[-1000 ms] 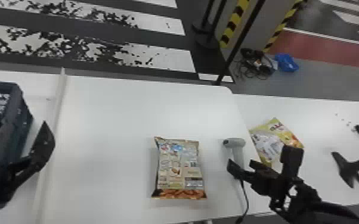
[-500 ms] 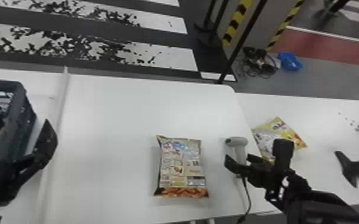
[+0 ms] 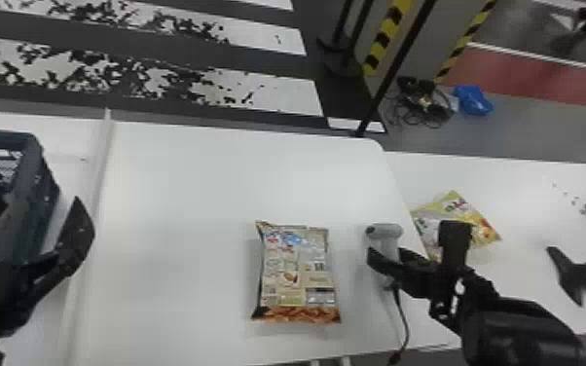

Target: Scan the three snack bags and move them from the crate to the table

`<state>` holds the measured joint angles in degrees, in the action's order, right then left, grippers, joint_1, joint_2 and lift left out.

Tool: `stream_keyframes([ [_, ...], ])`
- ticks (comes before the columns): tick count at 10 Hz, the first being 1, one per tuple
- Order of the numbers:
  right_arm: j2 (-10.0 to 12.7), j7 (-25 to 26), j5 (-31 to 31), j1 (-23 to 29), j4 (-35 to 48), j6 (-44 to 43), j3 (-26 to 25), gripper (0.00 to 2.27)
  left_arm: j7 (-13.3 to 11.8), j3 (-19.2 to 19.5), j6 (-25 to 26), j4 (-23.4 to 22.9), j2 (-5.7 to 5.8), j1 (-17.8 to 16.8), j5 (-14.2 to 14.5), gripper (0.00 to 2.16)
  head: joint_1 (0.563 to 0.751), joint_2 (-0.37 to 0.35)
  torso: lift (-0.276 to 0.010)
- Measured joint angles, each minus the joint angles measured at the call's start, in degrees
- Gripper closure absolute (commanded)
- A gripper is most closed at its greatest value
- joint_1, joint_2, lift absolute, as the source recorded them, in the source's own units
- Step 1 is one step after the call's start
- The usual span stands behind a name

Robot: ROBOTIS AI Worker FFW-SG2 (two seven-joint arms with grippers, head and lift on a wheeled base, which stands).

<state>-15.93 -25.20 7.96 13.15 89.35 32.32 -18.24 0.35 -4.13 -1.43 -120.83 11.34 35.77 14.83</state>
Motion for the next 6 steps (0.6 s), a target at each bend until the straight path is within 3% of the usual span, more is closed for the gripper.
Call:
stream_keyframes([
  [3, -0.34, -2.35, -0.14, 0.62, -0.51, -2.86, -0.05, 2.23, 0.0, 0.08, 0.15, 0.12, 0.08, -0.07, 0.02, 0.04, 0.695, -0.282, -0.062],
  [6, 1.16, -1.08, 1.41, 5.14, 5.0, -3.34, -1.6, 2.23, -0.27, 0.0, 0.59, 0.23, 0.16, -0.09, 0.01, 0.04, 0.695, -0.286, -0.062],
])
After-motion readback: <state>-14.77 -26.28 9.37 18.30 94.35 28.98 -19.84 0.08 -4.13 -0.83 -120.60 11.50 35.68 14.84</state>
